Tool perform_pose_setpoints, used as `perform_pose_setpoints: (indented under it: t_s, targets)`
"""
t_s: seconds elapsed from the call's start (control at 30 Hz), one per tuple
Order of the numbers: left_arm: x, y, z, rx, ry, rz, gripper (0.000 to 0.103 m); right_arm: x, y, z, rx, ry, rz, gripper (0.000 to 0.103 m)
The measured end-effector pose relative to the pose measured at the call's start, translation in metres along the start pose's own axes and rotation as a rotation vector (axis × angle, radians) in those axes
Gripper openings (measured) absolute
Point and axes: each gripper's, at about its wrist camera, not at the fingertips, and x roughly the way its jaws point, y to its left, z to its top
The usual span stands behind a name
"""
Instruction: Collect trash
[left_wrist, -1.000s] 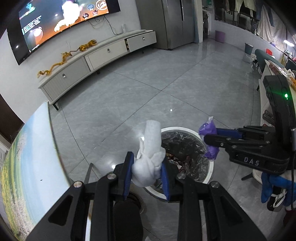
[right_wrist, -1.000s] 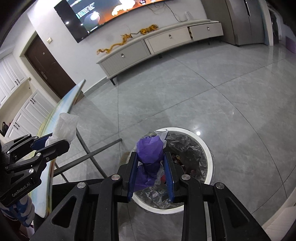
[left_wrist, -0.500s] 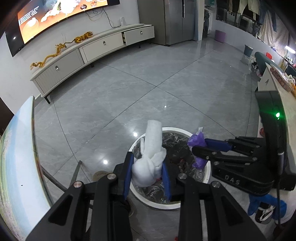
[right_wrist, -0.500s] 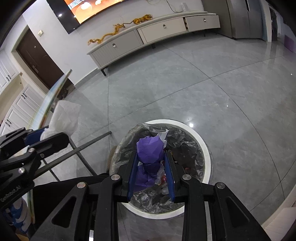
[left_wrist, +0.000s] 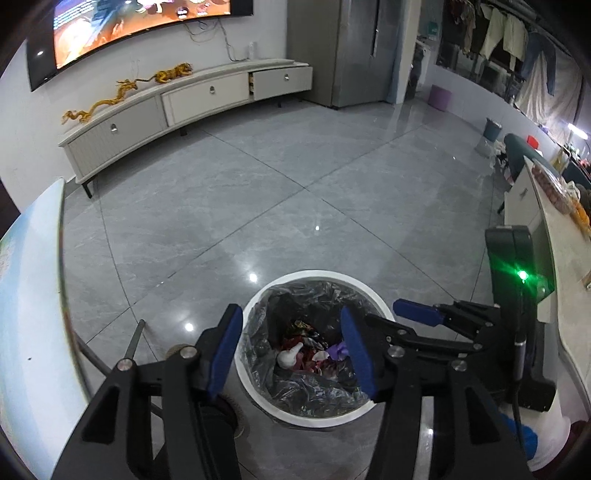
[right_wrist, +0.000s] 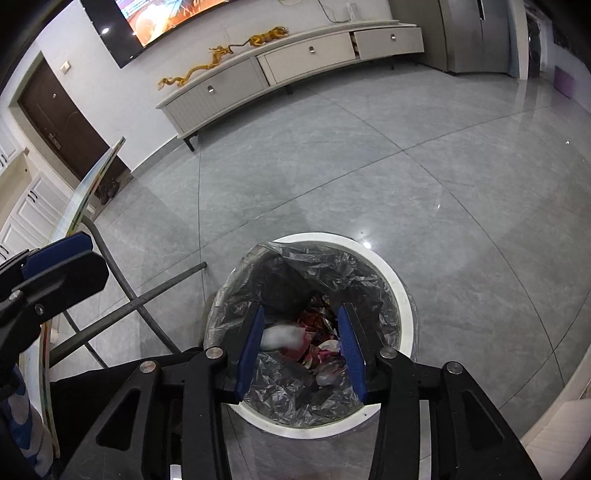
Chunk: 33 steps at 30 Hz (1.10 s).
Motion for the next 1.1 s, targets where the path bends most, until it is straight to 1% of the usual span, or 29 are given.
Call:
perform_pose_setpoints:
  t_s: [0.1, 0.17, 0.23, 0.33, 0.43, 0.63, 0.67, 0.77, 0.8, 0.87, 0.93, 1.03, 1.1]
  targets:
    - [-0.014, 0.008, -0.002, -0.037, -0.032, 0.037, 0.054, -0.008, 0.011, 0.001, -0.017, -0.023, -0.013, 0.042]
    - [-0.025, 0.014, -0.004, -0.057, -0.057, 0.07, 0.055, -0.015, 0.021, -0.001, -0.037, -0.045, -0.024, 0.046]
    - [-0.039, 0.021, -0.007, -0.077, -0.095, 0.113, 0.056, -0.022, 0.034, -0.002, -0.06, -0.066, -0.029, 0.047]
    - [-0.062, 0.029, -0.015, -0.099, -0.16, 0.176, 0.056, -0.033, 0.055, -0.003, -0.1, -0.093, -0.026, 0.052]
    - [-0.083, 0.041, -0.024, -0.13, -0.209, 0.225, 0.056, -0.046, 0.077, -0.005, -0.137, -0.125, -0.02, 0.055]
    - [-0.119, 0.058, -0.046, -0.165, -0.236, 0.281, 0.057, -0.065, 0.113, -0.012, -0.18, -0.178, -0.006, 0.067]
    - [-0.124, 0.062, -0.05, -0.176, -0.238, 0.289, 0.061, -0.068, 0.119, -0.014, -0.182, -0.186, -0.005, 0.07]
    - [-0.141, 0.073, -0.061, -0.215, -0.261, 0.312, 0.069, -0.077, 0.136, -0.02, -0.193, -0.209, -0.006, 0.075]
    - [-0.147, 0.077, -0.065, -0.228, -0.27, 0.322, 0.07, -0.079, 0.14, -0.021, -0.196, -0.215, -0.009, 0.079]
    - [-0.156, 0.083, -0.071, -0.25, -0.288, 0.336, 0.073, -0.085, 0.149, -0.026, -0.208, -0.231, -0.013, 0.083]
    - [-0.165, 0.089, -0.077, -0.271, -0.301, 0.351, 0.077, -0.09, 0.157, -0.028, -0.221, -0.244, -0.017, 0.085]
    - [-0.174, 0.097, -0.085, -0.293, -0.314, 0.37, 0.077, -0.098, 0.168, -0.032, -0.242, -0.261, -0.03, 0.089]
    - [-0.178, 0.1, -0.089, -0.308, -0.32, 0.382, 0.077, -0.103, 0.174, -0.034, -0.25, -0.275, -0.039, 0.095]
